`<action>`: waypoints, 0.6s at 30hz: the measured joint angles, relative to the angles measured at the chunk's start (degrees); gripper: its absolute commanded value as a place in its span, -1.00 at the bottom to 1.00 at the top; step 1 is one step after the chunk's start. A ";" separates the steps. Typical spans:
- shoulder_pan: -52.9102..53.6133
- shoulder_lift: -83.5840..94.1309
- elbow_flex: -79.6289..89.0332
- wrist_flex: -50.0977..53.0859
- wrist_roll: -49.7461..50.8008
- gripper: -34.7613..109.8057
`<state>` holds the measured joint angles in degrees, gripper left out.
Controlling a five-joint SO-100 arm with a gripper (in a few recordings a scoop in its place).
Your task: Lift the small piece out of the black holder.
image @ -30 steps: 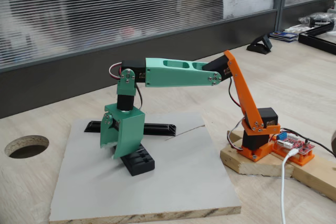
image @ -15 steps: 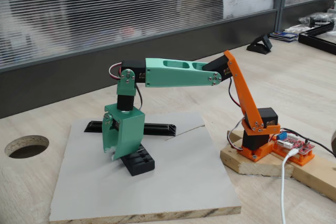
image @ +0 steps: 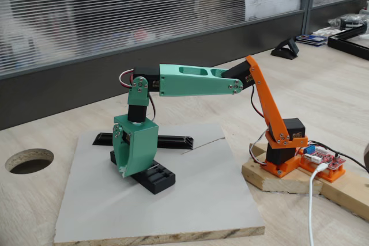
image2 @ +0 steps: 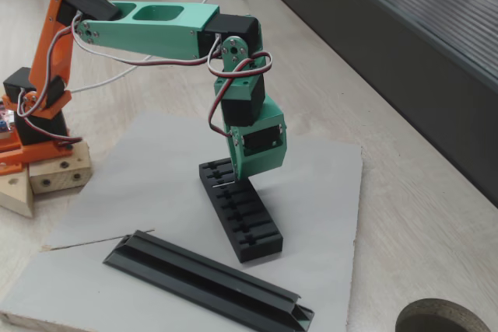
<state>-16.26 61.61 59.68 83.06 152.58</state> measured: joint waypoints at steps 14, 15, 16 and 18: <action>0.00 7.82 0.09 0.00 -0.18 -0.46; -0.09 8.44 0.09 0.00 -0.18 -0.46; -0.18 9.23 0.09 0.00 -0.18 -0.46; -0.09 10.63 0.09 0.00 -0.18 -0.46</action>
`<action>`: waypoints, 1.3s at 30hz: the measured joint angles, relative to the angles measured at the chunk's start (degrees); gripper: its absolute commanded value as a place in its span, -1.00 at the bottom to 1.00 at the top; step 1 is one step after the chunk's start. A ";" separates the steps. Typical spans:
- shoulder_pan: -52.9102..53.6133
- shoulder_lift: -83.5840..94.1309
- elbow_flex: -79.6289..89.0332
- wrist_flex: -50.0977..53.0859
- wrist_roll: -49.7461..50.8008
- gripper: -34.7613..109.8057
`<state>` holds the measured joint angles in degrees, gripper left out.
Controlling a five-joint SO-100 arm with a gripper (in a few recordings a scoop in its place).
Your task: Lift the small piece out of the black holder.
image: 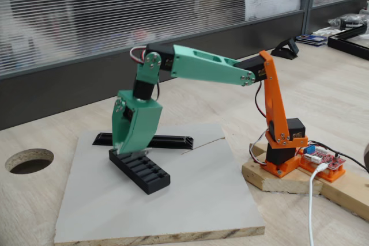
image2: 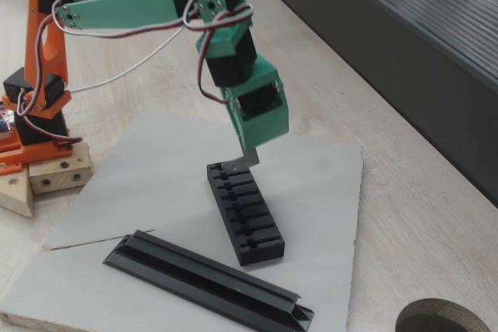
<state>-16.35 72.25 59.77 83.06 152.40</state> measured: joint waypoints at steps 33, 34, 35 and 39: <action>0.09 40.69 0.26 1.05 0.00 -0.46; 0.09 40.69 0.88 2.02 0.00 -0.46; 0.09 40.69 2.11 3.25 0.00 -0.46; -0.09 41.13 5.80 6.06 0.00 -0.46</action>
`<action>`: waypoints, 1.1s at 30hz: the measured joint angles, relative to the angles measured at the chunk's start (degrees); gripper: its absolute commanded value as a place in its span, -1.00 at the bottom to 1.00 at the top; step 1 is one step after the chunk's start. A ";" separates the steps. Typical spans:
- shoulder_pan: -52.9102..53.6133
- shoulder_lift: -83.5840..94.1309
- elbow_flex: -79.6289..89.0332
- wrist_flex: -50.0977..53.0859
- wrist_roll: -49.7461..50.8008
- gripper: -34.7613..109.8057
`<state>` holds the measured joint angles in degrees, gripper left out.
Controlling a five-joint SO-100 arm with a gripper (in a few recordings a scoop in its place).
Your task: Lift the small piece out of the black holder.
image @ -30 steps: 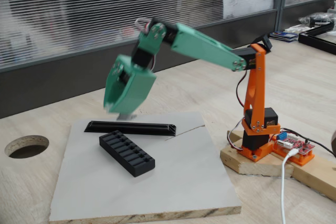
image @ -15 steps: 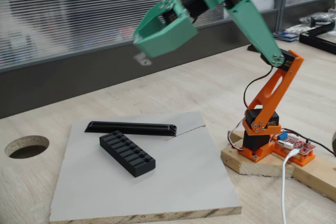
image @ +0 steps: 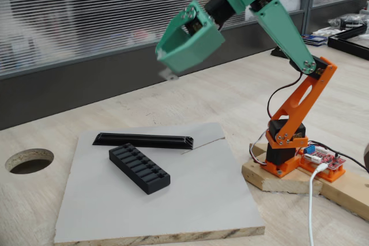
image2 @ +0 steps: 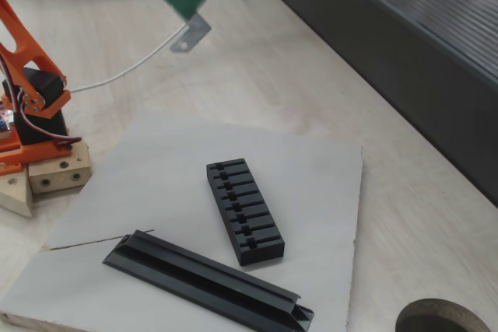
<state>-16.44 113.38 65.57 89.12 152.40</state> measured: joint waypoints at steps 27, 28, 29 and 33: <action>0.09 0.00 1.41 0.62 0.00 -0.46; 0.09 0.00 1.41 0.62 0.00 -0.46; 0.09 0.00 1.41 0.62 0.00 -0.46; 0.09 0.00 1.41 0.62 0.00 -0.46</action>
